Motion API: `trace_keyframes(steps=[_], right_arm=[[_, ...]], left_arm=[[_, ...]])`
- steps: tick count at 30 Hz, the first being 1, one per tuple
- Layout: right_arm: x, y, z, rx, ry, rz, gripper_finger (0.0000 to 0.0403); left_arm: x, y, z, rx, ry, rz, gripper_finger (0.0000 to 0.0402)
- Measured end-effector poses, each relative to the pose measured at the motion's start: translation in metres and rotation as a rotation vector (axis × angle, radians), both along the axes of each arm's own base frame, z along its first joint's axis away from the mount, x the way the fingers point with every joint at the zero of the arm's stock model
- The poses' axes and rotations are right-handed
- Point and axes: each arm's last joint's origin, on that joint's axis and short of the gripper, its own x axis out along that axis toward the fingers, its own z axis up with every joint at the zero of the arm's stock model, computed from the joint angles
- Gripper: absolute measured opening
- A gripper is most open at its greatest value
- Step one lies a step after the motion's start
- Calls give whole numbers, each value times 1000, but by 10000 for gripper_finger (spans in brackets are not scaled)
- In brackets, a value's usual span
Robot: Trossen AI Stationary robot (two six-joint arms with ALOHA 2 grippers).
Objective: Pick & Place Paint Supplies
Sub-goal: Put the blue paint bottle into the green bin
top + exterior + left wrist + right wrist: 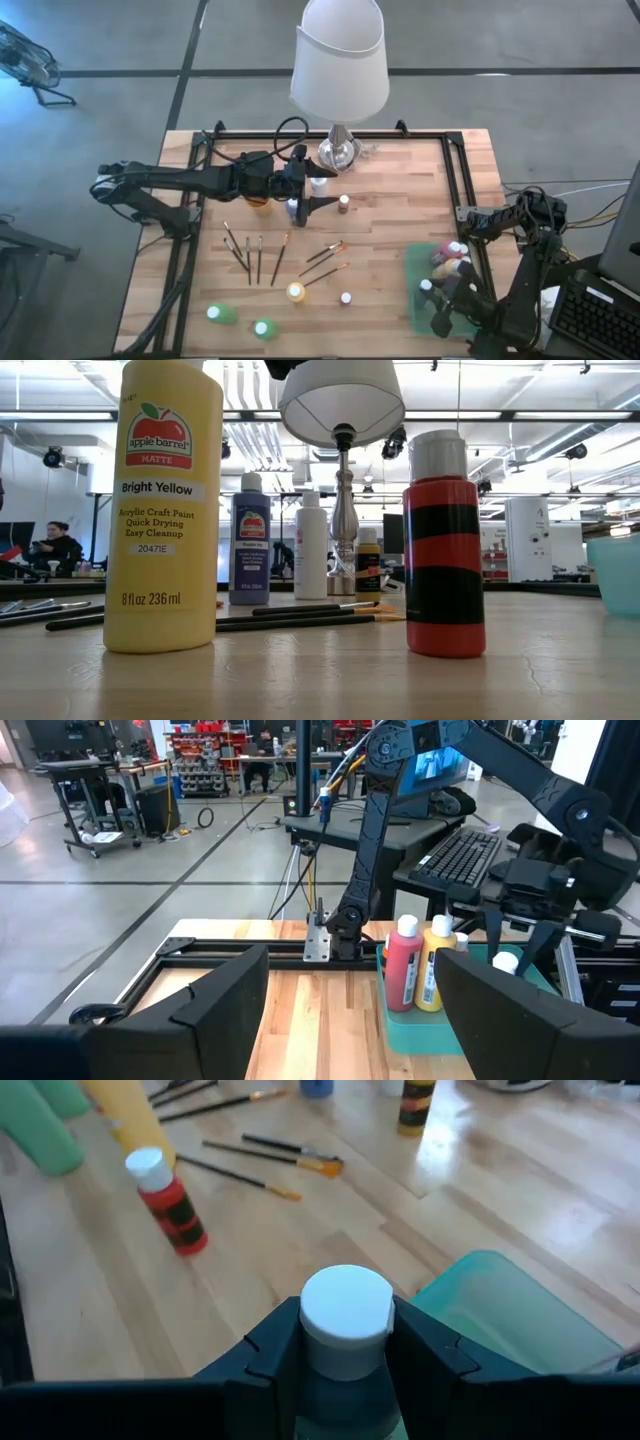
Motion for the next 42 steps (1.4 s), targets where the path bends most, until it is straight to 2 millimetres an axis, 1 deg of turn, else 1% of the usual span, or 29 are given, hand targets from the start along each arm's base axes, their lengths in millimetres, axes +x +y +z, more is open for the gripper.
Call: trace_keyframes(steps=[6,9,14,19,27,30,32,34,37,42], right_arm=[[0,2,0,17,19,-5,187],[0,2,0,20,18,-6,208],[0,2,0,10,24,12,226],[1,5,5,7,51,34,243],[1,8,23,-23,100,60,265],[0,8,33,-40,173,59,269],[-1,6,43,-47,216,64,269],[-1,4,56,-18,233,69,265],[2,-2,79,19,232,122,256],[11,-18,116,52,223,207,240]], left_arm=[[0,0,0,0,0,-1,289],[0,0,0,-3,-1,-1,289],[0,0,0,-9,-1,0,289],[0,0,0,-11,-2,0,289],[0,0,0,-12,-2,0,289],[0,0,0,-12,-2,0,289],[0,0,0,-12,-4,0,289],[0,0,1,-11,-9,0,289],[0,0,1,-9,-10,0,289],[0,0,1,14,-9,0,289]])
